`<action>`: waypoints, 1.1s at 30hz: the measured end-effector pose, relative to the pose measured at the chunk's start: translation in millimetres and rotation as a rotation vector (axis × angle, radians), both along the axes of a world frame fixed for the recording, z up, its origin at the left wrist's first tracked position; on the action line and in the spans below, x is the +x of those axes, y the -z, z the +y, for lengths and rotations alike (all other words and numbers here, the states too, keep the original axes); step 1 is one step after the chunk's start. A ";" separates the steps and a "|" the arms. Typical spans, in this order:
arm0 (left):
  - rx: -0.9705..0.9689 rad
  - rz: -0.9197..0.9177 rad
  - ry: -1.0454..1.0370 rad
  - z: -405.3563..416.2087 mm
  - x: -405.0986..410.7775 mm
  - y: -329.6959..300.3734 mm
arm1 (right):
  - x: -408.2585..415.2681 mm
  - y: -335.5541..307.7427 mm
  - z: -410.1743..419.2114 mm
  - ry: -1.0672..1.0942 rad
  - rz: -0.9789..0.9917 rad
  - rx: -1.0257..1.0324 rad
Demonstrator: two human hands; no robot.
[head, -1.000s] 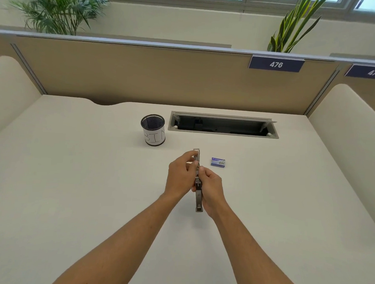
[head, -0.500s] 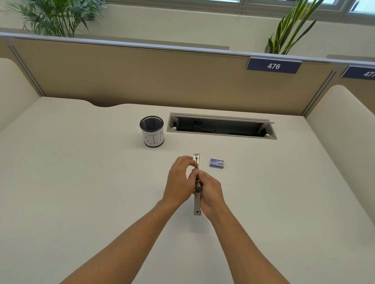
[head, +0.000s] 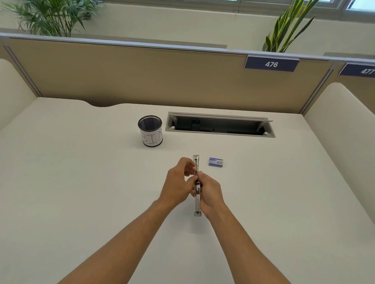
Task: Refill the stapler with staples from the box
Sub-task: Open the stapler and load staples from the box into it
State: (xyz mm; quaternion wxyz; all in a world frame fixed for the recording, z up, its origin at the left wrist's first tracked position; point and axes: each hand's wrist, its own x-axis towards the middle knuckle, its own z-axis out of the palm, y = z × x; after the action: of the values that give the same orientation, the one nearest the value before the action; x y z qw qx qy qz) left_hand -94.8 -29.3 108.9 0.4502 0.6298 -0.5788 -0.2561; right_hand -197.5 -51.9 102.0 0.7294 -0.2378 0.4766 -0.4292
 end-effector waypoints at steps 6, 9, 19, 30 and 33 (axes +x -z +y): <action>-0.023 -0.008 0.104 2.5 3.3 -1.7 | 1.2 1.2 -1.4 0.012 0.029 0.019; -0.031 0.002 0.147 2.9 6.3 -4.9 | -1.0 2.0 -3.6 0.016 0.039 0.010; -0.003 -0.195 -0.065 -15.7 9.2 -7.4 | 0.5 -2.8 -2.7 -0.076 -0.013 -0.064; -0.032 -0.457 -0.127 -14.6 5.2 -10.9 | -0.7 -7.2 1.4 -0.104 0.162 -0.239; -0.048 -0.440 -0.141 -15.0 5.3 -11.1 | -1.8 -7.8 0.8 -0.114 0.173 -0.264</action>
State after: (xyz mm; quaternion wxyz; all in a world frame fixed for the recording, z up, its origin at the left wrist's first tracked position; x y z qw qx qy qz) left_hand -89.6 -44.3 120.0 0.3448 0.6984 -0.6236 -0.0669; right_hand -199.3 -51.1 109.8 0.6714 -0.3942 0.4627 -0.4240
